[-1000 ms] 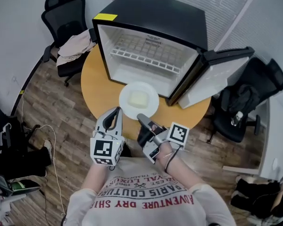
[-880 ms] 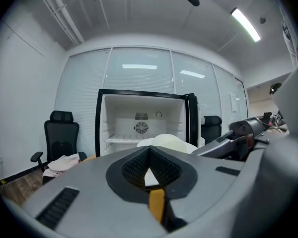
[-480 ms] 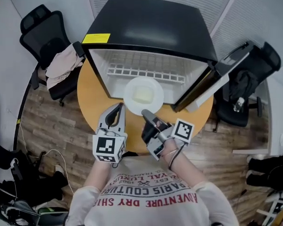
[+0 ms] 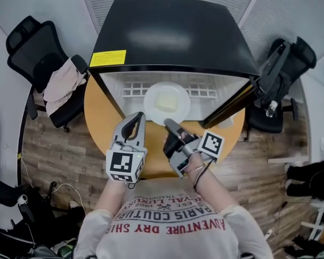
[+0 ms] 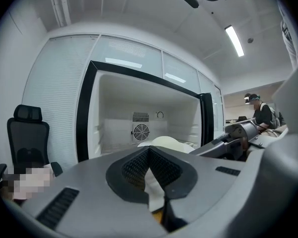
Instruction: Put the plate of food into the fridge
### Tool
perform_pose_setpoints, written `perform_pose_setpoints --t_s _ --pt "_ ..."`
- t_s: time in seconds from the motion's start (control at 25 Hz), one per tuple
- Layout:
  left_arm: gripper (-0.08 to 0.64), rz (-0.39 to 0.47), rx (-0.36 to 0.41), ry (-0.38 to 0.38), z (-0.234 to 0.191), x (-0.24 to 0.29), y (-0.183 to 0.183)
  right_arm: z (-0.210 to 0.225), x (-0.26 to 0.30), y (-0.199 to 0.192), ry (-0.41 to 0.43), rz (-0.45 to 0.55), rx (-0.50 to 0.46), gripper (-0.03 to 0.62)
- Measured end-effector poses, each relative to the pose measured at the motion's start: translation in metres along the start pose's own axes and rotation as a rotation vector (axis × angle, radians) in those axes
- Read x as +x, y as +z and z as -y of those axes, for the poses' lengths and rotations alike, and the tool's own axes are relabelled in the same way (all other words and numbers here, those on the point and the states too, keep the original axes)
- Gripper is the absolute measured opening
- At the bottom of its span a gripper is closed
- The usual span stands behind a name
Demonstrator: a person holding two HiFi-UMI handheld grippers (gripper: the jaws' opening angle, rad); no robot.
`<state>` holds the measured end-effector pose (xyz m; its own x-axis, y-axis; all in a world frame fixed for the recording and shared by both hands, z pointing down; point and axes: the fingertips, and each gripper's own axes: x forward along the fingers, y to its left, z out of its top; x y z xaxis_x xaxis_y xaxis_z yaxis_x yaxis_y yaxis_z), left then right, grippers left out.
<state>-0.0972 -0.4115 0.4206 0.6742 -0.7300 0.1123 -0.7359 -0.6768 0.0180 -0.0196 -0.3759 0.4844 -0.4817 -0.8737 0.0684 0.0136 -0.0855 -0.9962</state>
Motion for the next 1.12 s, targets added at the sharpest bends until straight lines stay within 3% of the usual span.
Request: perform_pose_setpoints --t_s 1.12 --pt "0.023 -0.048 -0.023 -0.064 -0.027 0.041 -0.015 0.007 0.049 0.034 -0.037 0.082 0.041 0.038"
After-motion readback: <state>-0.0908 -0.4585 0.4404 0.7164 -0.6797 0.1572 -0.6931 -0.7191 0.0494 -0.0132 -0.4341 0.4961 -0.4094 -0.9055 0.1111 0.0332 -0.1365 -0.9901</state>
